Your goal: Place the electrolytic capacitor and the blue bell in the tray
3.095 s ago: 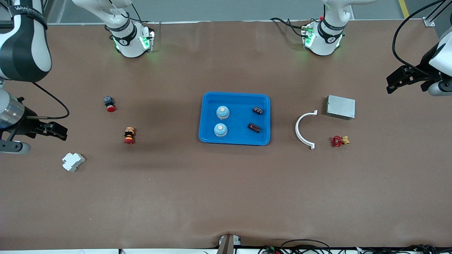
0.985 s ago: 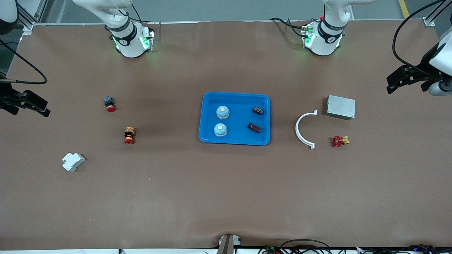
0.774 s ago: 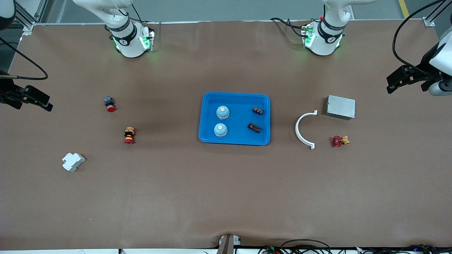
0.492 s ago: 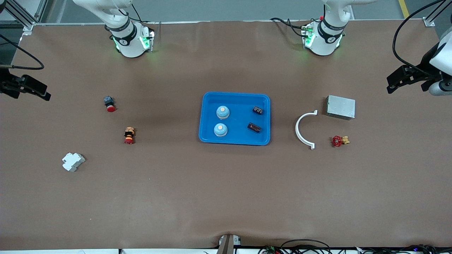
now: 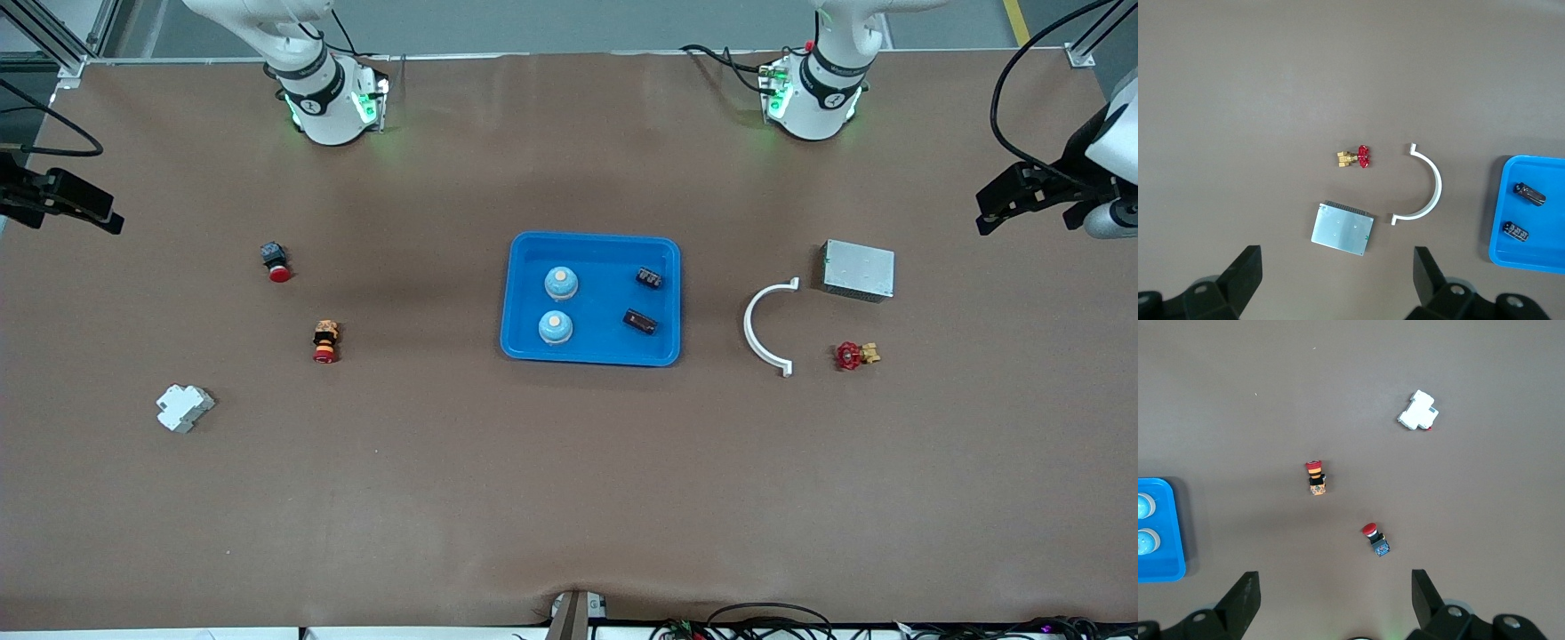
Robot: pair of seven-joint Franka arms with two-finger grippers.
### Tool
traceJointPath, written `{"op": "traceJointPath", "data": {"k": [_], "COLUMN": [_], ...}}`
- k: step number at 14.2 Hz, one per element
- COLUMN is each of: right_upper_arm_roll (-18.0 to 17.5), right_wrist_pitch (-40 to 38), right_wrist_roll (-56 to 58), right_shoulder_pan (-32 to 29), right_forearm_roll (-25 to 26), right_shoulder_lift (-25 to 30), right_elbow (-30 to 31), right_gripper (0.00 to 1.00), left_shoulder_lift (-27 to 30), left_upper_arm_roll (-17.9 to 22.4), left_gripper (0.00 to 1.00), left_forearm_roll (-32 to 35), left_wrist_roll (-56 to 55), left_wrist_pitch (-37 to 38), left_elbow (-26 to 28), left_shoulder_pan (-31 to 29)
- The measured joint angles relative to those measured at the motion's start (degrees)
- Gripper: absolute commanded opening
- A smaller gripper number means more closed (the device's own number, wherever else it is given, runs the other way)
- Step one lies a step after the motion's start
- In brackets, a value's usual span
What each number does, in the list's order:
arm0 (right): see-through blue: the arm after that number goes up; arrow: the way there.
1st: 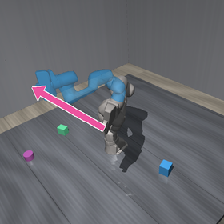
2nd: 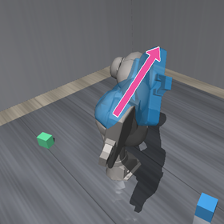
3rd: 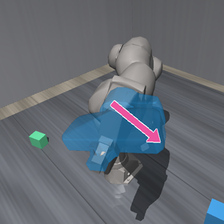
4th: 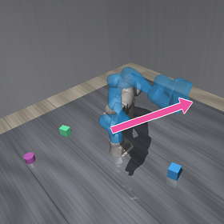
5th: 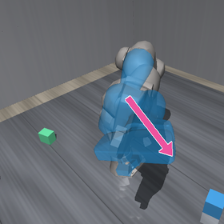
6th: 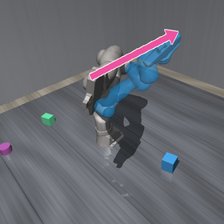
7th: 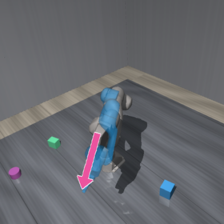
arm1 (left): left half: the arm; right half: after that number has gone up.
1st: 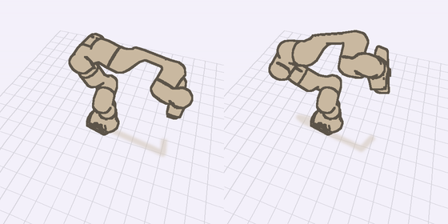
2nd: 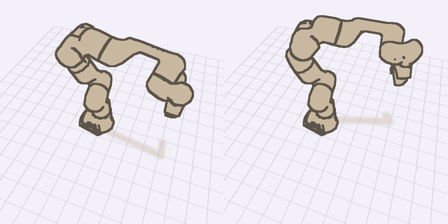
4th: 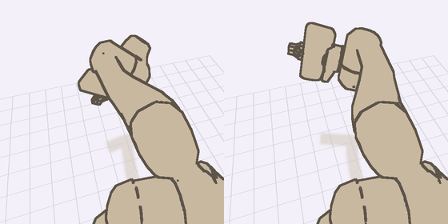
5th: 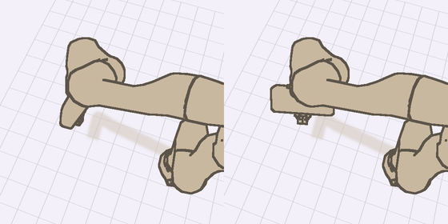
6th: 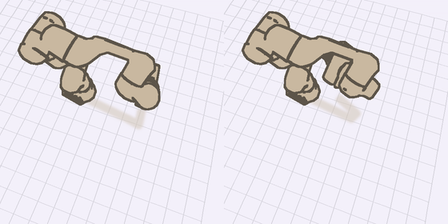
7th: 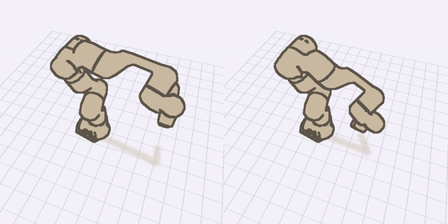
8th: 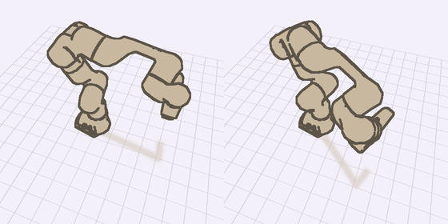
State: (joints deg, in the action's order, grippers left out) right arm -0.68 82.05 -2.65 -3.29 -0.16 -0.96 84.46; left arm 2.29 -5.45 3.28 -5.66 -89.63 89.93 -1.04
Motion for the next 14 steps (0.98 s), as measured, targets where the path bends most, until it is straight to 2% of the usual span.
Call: {"op": "traceJointPath", "data": {"k": [14], "right_upper_arm_roll": [0.1], "right_wrist_pitch": [0.7], "right_wrist_roll": [-0.1], "right_shoulder_pan": [-0.6], "right_forearm_roll": [-1.5], "right_shoulder_lift": [0.0], "right_elbow": [-0.2], "right_gripper": [1.0], "left_shoulder_lift": [0.0], "left_upper_arm_roll": [0.0], "left_gripper": [1.0], "left_forearm_roll": [0.0], "left_wrist_roll": [0.0], "left_wrist_pitch": [0.0], "left_elbow": [-1.3], "left_shoulder_pan": [0.0]}}
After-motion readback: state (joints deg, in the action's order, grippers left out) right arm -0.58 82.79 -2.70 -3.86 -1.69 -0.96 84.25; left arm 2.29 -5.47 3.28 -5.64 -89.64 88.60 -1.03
